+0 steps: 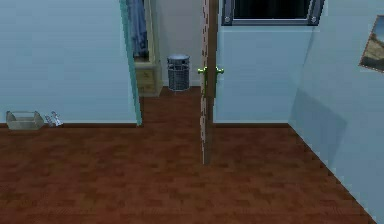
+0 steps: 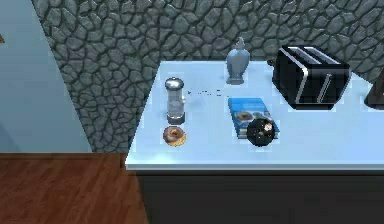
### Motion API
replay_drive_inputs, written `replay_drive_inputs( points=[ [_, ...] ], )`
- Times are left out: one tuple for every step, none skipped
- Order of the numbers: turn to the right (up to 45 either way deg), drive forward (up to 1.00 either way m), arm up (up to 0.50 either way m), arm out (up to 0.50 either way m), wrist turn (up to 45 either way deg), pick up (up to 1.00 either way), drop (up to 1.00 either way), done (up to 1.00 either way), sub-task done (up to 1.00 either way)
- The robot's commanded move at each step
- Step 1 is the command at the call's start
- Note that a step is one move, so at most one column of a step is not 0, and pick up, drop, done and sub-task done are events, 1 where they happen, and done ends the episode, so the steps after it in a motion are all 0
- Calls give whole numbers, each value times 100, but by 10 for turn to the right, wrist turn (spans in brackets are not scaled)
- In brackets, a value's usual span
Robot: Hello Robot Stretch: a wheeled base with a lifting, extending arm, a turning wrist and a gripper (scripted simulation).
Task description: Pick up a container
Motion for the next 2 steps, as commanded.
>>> replay_drive_inputs(
  points=[
    [0,0,50,0,0,0,0,0,0],
    [0,0,38,0,0,0,0,0,0]
  ],
)
